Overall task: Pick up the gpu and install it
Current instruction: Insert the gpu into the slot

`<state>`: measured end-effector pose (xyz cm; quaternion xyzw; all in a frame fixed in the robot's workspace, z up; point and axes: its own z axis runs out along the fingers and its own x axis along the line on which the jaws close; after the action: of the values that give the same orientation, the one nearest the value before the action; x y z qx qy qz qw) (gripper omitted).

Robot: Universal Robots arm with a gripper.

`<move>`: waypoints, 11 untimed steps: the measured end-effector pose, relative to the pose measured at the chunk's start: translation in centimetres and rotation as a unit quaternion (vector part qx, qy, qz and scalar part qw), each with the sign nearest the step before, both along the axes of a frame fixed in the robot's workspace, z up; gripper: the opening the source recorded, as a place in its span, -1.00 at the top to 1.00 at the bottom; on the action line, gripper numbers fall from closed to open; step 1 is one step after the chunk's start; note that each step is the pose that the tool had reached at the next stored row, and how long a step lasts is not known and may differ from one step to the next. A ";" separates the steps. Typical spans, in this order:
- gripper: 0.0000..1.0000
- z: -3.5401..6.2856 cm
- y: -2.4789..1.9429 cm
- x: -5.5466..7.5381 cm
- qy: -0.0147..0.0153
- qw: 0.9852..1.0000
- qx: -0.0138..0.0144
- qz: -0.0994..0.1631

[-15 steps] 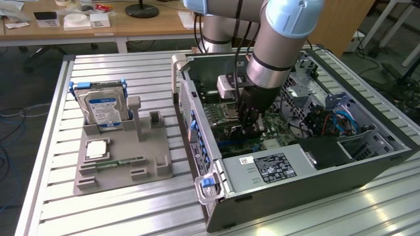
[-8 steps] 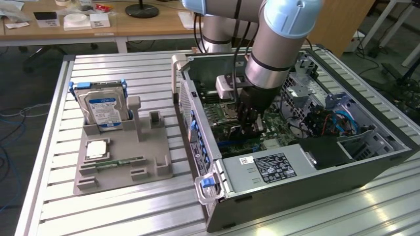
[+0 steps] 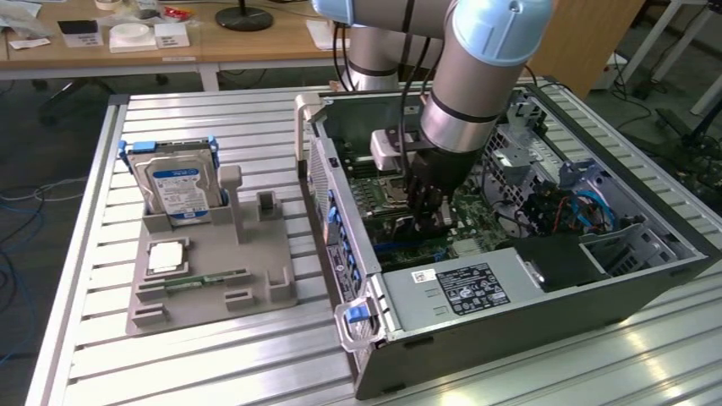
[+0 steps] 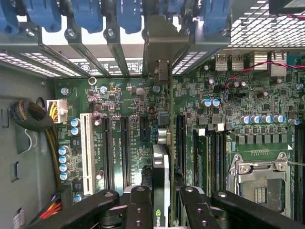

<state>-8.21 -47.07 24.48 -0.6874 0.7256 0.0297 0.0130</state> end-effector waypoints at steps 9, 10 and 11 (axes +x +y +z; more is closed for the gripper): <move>0.47 -0.03 0.00 -0.1 -0.001 1.000 0.000 0.000; 0.47 -0.03 0.00 -0.1 -0.001 1.000 0.000 0.000; 0.47 -0.03 -0.01 -0.1 -0.001 1.000 0.000 0.000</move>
<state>-8.28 -47.07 24.44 -0.6875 0.7254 0.0292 0.0135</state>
